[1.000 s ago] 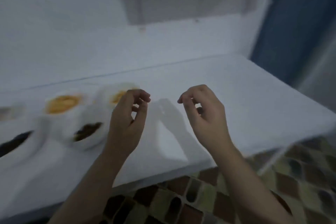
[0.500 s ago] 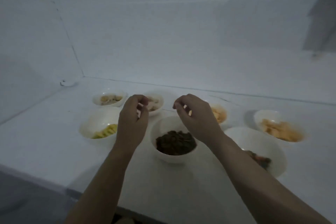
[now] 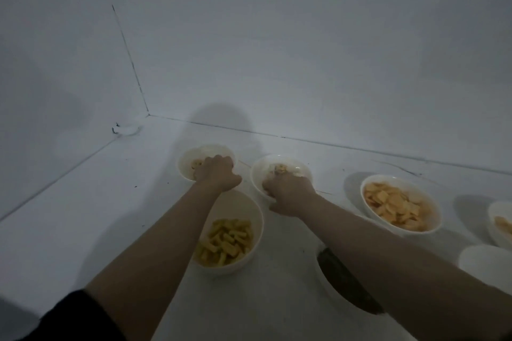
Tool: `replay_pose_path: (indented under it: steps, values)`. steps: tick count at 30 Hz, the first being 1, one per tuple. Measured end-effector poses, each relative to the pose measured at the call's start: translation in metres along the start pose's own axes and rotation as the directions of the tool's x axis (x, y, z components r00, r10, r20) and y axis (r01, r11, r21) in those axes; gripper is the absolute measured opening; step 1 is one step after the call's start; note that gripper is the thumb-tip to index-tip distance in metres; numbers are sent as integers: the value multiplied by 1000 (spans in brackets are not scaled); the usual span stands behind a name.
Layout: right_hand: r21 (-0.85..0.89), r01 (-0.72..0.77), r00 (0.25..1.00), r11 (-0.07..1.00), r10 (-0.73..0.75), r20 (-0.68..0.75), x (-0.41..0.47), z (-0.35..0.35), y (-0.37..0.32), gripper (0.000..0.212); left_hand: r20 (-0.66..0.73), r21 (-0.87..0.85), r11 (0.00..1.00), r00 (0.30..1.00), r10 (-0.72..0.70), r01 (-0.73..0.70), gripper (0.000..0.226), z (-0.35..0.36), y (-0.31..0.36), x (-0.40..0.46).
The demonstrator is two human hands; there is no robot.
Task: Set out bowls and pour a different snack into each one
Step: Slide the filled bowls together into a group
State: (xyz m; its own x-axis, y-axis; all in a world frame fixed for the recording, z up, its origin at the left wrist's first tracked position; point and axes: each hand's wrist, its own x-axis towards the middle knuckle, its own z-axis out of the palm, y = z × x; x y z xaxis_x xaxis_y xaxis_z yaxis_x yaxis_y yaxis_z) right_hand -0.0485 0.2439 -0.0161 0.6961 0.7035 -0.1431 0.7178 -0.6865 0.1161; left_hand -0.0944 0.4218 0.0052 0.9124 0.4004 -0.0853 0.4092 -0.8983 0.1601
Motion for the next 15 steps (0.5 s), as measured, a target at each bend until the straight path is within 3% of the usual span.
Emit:
replay_pose_path:
  steps: [3,6,15]
  values:
    - [-129,-11,999,992,6,-42,14,9,4,43,72,133,991,997,5,-14,26,7,-5,20]
    - [-183,-91,992,979,74,-100,21,13,14,40,15,191,981,999,38,-40,23,9,-1,34]
    - [-49,-365,930,930,360,-77,40,19,80,39,-84,160,920,923,375,-359,34,30,59,76]
